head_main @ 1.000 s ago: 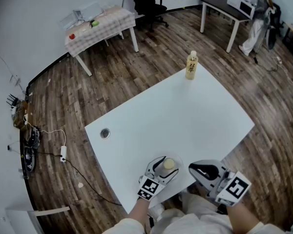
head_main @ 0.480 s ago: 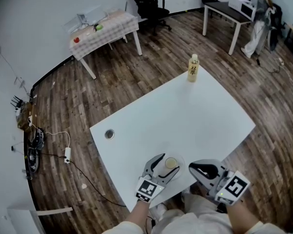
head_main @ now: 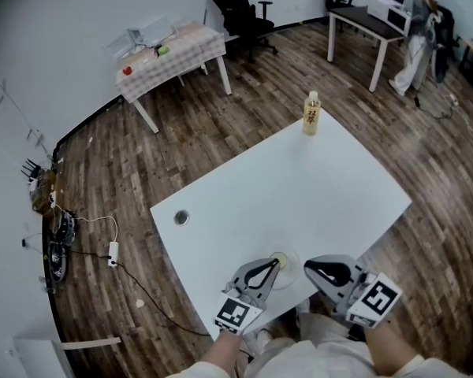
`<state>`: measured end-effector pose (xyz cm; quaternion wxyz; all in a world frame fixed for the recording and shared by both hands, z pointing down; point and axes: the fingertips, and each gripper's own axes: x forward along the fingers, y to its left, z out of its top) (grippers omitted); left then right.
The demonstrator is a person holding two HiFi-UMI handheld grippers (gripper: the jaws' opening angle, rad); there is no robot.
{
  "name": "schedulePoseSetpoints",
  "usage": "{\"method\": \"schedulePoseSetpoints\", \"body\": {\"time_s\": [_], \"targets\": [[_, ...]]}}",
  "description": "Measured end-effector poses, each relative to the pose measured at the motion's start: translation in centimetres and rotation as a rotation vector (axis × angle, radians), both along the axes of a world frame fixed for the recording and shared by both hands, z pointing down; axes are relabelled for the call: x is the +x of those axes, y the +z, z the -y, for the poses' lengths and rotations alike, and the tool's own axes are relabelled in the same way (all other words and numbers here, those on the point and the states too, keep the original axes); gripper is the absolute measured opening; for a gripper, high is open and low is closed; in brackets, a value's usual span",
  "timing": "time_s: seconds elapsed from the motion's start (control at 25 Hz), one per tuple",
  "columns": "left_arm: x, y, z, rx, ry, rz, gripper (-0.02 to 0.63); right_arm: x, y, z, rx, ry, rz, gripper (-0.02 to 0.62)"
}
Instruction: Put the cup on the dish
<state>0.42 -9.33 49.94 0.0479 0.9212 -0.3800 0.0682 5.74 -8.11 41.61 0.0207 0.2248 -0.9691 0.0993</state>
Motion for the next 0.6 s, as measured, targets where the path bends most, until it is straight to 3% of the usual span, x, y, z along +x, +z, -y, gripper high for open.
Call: {"method": "schedulePoseSetpoints", "body": {"time_s": [0.6], "targets": [[-0.2,-3.4,-3.8,0.018,0.041,-0.06,0.0,0.2,-0.3,-2.6,0.019,0.026,-0.007,0.034]]}}
